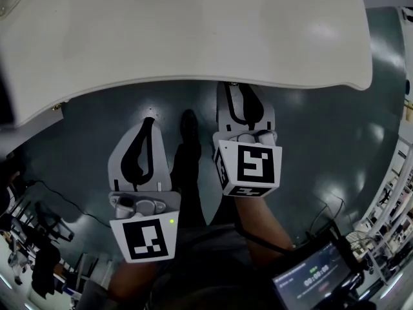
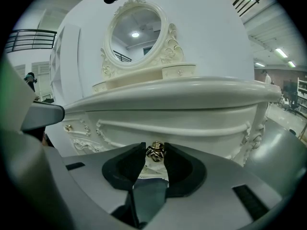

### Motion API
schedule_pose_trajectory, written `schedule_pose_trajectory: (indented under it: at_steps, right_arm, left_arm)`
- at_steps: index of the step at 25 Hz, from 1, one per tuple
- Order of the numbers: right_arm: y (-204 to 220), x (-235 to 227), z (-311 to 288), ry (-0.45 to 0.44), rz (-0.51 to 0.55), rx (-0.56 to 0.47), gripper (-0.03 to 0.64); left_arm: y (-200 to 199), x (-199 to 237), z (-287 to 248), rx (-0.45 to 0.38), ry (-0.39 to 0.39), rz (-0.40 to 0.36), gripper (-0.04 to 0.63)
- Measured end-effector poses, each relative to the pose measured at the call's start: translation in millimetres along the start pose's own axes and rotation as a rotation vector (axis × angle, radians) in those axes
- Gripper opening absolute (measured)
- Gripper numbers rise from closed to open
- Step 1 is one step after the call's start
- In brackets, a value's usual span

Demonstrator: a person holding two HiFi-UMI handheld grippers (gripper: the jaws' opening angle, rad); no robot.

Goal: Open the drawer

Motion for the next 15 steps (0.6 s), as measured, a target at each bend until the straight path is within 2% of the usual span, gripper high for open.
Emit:
schedule_pose_trajectory:
  at_steps: [15]
  right_arm:
    - [17.8,2.8,12.0,-0.006,-0.008,0.015,0.123]
  left_arm:
    - [-0.7,-2.0,-0.1,-0.020,0.013,0.000,0.015]
Point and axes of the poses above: the fingertips, and each gripper's own axes: z backward along the fingers, x to its left, y out of its underside, the point moved 8 cm from there along z, backward along the fingers, and after that the axes turned 2 degrees about x, right-handed, at the moved point
